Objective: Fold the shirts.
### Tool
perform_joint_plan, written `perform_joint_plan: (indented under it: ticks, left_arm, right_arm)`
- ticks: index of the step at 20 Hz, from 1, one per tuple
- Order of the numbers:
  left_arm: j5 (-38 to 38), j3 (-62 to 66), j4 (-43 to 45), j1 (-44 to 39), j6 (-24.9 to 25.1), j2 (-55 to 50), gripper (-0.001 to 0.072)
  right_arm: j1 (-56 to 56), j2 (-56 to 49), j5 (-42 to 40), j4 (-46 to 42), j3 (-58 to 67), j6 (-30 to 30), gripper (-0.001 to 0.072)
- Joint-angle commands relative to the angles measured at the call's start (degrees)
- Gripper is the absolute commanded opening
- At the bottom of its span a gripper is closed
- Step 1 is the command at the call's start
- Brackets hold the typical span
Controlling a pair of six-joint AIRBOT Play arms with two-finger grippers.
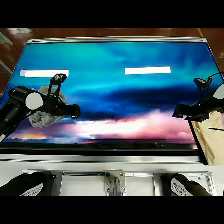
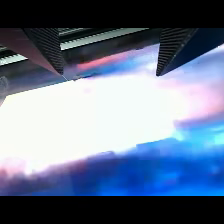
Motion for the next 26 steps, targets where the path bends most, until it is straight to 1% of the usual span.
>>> perform_joint_plan:
  ticks: [1, 15, 18, 20, 21, 22, 23, 24, 26]
  left_arm:
    - [0.0, 0.0, 0.0, 0.1, 0.0, 0.0, 0.0712]
    - [0.1, 0.0, 0.0, 0.1, 0.0, 0.0, 0.0712]
    - [4.5, 0.0, 0.0, 0.1, 0.0, -0.5, 0.0712]
    - [4.5, 0.0, 0.1, 0.0, 0.1, -1.1, 0.0711]
    - [5.4, 0.0, 2.4, 0.4, 0.2, -1.6, 0.0712]
    - [5.5, 0.2, 7.2, 1.6, 0.2, -2.1, 0.0713]
    - [4.4, 1.0, 14.0, 3.9, -1.7, -2.7, 0.0713]
    - [3.6, 2.3, 18.3, 8.0, -5.1, -3.5, 0.0713]
    - [3.4, 5.1, 17.3, 18.6, -5.4, -5.6, 0.0716]
  right_arm:
    - [0.0, 0.0, 0.0, 0.0, 0.0, 0.0, 0.0690]
    - [0.0, 0.0, -0.2, 0.0, 0.0, 0.0, 0.0690]
    - [0.0, 0.0, -0.2, 0.0, 0.0, 0.0, 0.0690]
    - [0.0, 0.0, -0.2, 0.0, 0.0, 0.0, 0.0690]
    - [0.0, 0.0, -0.2, 0.1, 0.0, 0.0, 0.0690]
    - [0.0, 0.0, -0.1, 0.7, 0.0, 0.0, 0.0690]
    - [0.0, 0.0, 0.4, 1.7, 0.0, 0.1, 0.0690]
    - [0.0, 0.0, 0.7, 3.0, 0.0, 0.3, 0.0690]
    - [0.0, 0.0, 0.4, 4.9, 0.0, 2.6, 0.0690]
